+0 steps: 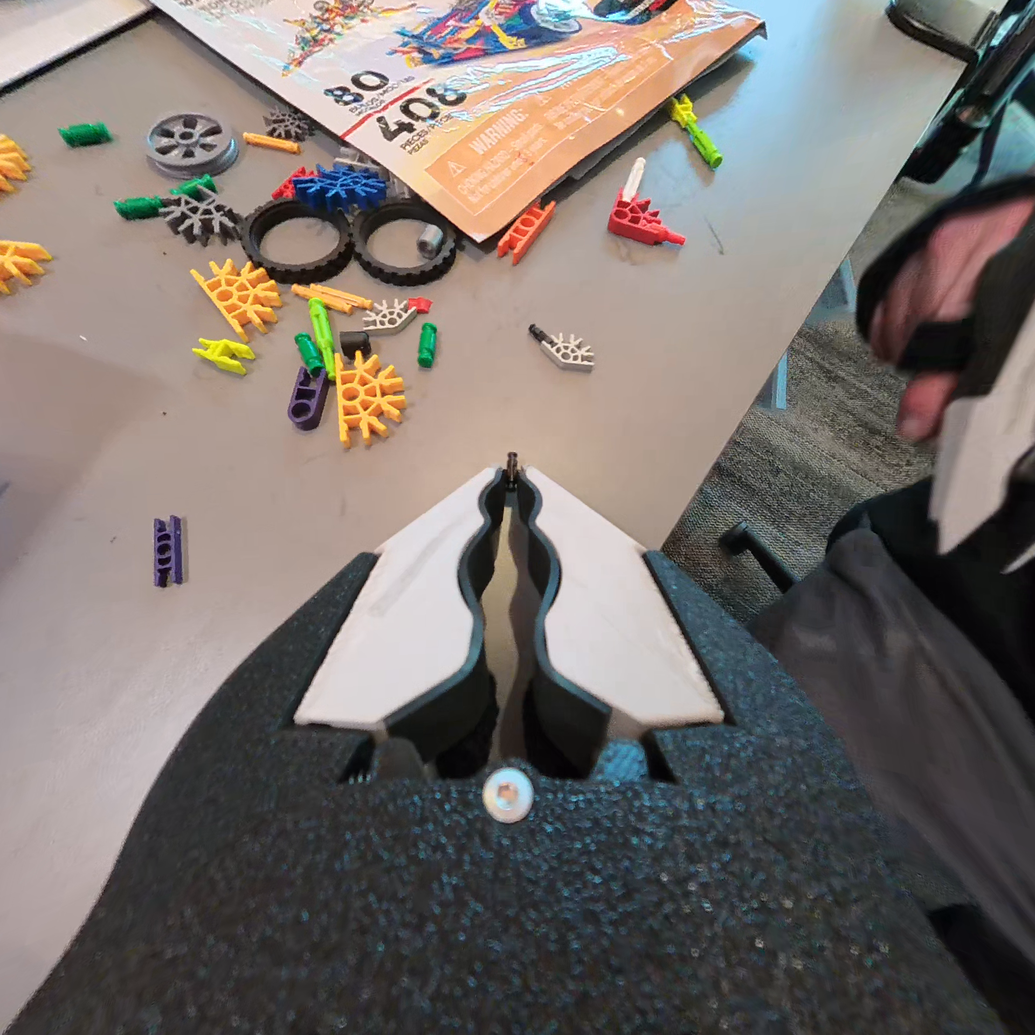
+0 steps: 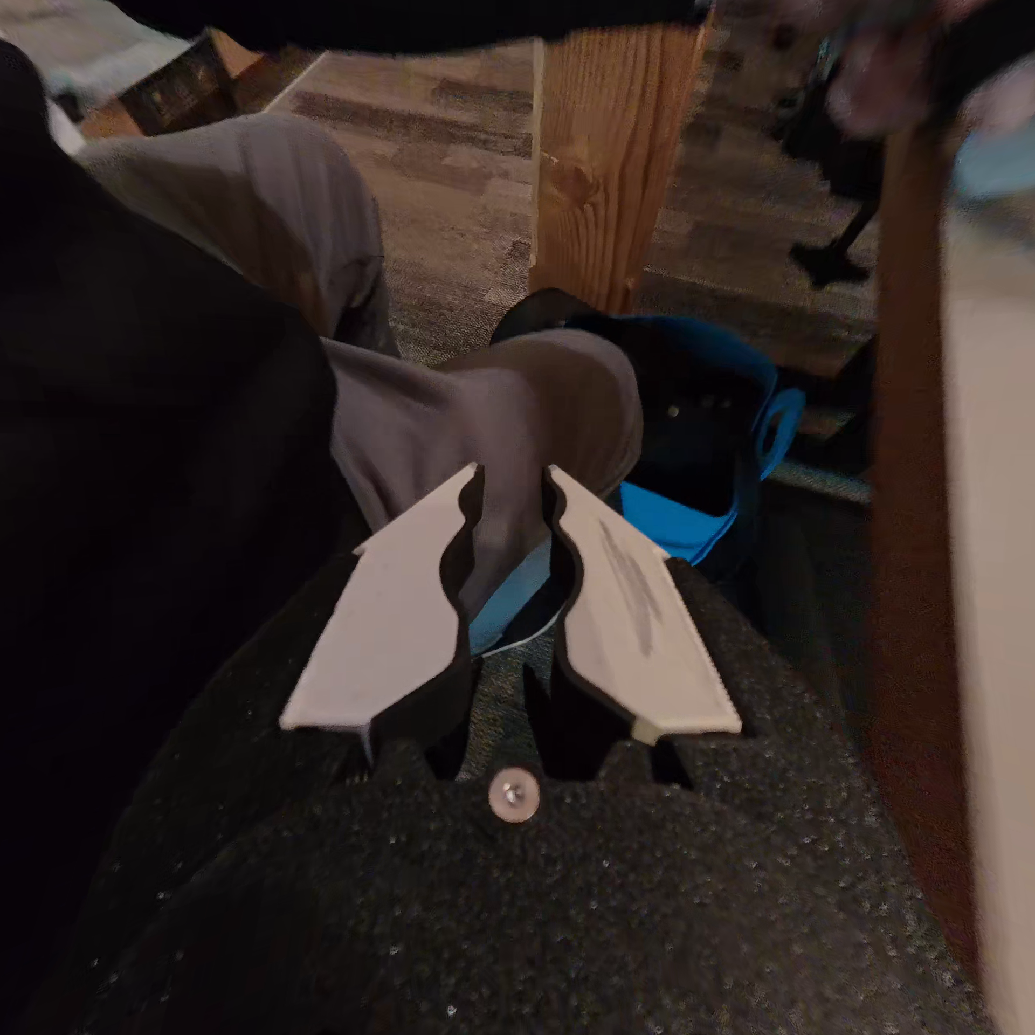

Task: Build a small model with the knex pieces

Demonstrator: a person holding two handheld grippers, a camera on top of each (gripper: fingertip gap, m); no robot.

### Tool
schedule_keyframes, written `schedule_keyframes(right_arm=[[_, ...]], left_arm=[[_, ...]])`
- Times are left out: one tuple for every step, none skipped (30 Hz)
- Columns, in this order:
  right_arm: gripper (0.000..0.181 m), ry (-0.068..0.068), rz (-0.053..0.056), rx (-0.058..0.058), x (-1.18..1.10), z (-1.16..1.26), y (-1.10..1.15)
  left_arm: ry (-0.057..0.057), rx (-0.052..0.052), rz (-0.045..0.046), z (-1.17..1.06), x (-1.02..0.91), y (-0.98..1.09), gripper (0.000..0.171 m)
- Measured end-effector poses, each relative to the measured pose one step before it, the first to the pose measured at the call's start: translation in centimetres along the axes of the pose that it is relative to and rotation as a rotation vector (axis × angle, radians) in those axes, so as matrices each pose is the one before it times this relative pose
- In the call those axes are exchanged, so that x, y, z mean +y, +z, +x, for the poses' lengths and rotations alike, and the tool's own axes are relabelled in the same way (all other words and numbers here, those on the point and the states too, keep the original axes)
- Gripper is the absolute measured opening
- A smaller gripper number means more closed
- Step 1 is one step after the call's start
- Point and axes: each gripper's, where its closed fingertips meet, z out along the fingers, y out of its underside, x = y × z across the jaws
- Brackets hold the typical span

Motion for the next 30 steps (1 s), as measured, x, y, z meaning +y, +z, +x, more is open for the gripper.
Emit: schedule_keyframes(right_arm=[[0.018, 0.0335, 0.0182, 0.0171, 1.233, -0.345, 0.931], [0.017, 0.0312, 0.0181, 0.0252, 1.232, 0.019, 0.8], [0.017, 0.0235, 0.0029, -0.0028, 1.438, -0.201, 0.784], [0.016, 0.023, 0.0022, -0.0016, 1.362, -0.004, 0.707], [0.014, 0.0307, 0.0133, 0.006, 1.018, 0.25, 0.555], [0.013, 0.0403, 0.0163, -0.0049, 0.843, 0.182, 0.464], [0.013, 0.0423, 0.0052, -0.0095, 0.832, 0.172, 0.413], [0.013, 0.0251, 0.0003, -0.012, 0.674, 0.07, 0.308], [0.012, 0.0031, 0.0069, -0.0048, 0.381, 0.07, 0.152], [0.012, -0.006, 0.0037, -0.0062, 0.258, 0.002, 0.061], [0.012, -0.0026, -0.006, -0.0038, 0.222, 0.051, 0.027], [0.013, -0.0004, -0.003, 0.0017, -0.008, 0.111, -0.096], [0.013, -0.002, 0.0088, 0.0052, -0.333, 0.116, -0.25], [0.013, -0.0042, 0.0111, 0.0034, -0.465, 0.064, -0.351], [0.013, -0.0107, 0.0063, -0.0005, -0.441, -0.03, -0.379], [0.013, -0.0164, 0.002, 0.0061, -0.377, 0.038, -0.372], [0.013, -0.015, 0.0015, 0.013, -0.34, 0.146, -0.382], [0.013, -0.0097, 0.0018, 0.0116, -0.28, 0.139, -0.346], [0.013, -0.0055, -0.0008, 0.0137, -0.215, 0.183, -0.301], [0.013, -0.0075, -0.0029, 0.017, -0.207, 0.19, -0.283], [0.013, -0.0127, 0.005, 0.0197, -0.398, 0.143, -0.327], [0.012, -0.0128, 0.0161, 0.0149, -0.624, -0.013, -0.364], [0.012, -0.0123, 0.0201, 0.0164, -0.761, -0.061, -0.36], [0.013, -0.018, 0.0202, 0.0468, -0.868, 0.34, -0.388], [0.013, -0.0256, 0.0123, 0.0261, -0.888, 0.115, -0.36], [0.014, -0.0266, 0.0121, -0.0024, -1.002, -0.177, -0.339], [0.014, -0.0193, 0.0187, -0.004, -1.24, -0.08, -0.37], [0.014, -0.0182, 0.0243, -0.0118, -1.386, -0.1, -0.406], [0.014, -0.0234, 0.0225, -0.0221, -1.341, -0.185, -0.364], [0.014, -0.0232, 0.0115, -0.0139, -1.089, -0.001, -0.265]], left_arm=[[-0.0086, 0.0045, -0.00145, -0.018, -0.006, 0.007, 0.002], [-0.016, 0.014, -0.00357, 0.013, -0.006, -0.014, 0.002], [-0.0311, 0.0193, -0.00125, -0.05, -0.046, -0.016, 0.002], [-0.0283, 0.0179, -0.00237, -0.052, -0.043, -0.013, 0.002], [-0.0183, 0.0136, -0.00313, -0.009, -0.015, -0.013, 0.002], [-0.0151, -0.0075, -0.00212, -0.233, -0.04, 0.032, 0.002], [-0.0009, -0.0233, -0.00159, -0.263, -0.042, 0.07, 0.002], [0.0092, -0.0224, 0.00079, -0.145, -0.018, 0.063, 0.002], [-0.0006, -0.0182, 0.0056, -0.172, -0.06, 0.003, 0.002], [-0.016, -0.0214, 0.00983, -0.325, -0.129, -0.027, 0.003], [-0.0125, -0.0083, 0.01106, -0.158, -0.14, -0.041, 0.012], [-0.0079, -0.0108, 0.00746, -0.171, -0.108, -0.046, 0.024], [-0.0131, -0.0223, 0.00807, -0.329, -0.136, -0.043, 0.041], [-0.0096, -0.0268, -0.00034, -0.34, -0.028, -0.004, 0.059], [0.0062, -0.0176, 0.00156, -0.144, -0.015, 0.001, 0.063], [0.0171, -0.0175, 0.01809, -0.025, -0.167, -0.088, 0.062], [0.0113, -0.0162, 0.02687, -0.009, -0.235, -0.215, 0.062], [-0.0036, -0.0158, 0.03601, -0.024, -0.32, -0.386, 0.063], [-0.0092, -0.0193, 0.03603, -0.028, -0.247, -0.596, 0.065], [-0.0007, -0.0289, 0.0351, -0.006, -0.103, -0.847, 0.064], [0.0105, -0.0341, 0.01612, 0.111, 0.263, -1.044, 0.064], [0.0173, -0.0444, 0.00655, 0.118, 0.514, -1.248, 0.064], [0.012, -0.0356, 0.02038, 0.293, 0.48, -1.486, 0.058], [-0.0015, -0.0132, 0.01795, 0.49, 0.703, -1.587, 0.052], [-0.0164, -0.0053, 0.0041, 0.43, 1.159, -1.63, 0.047], [-0.0336, 0.0005, -0.00686, 0.379, 1.609, -1.619, 0.043], [-0.0436, 0.0141, -0.01962, 0.504, 2.126, -1.477, 0.035], [-0.0478, -0.002, -0.0485, 0.247, 2.879, -1.172, 0.034], [-0.037, -0.0358, -0.06797, -0.222, 3.459, -0.669, 0.033], [-0.0203, 0.0117, -0.08319, 0.345, 3.574, 0.133, 0.031]])
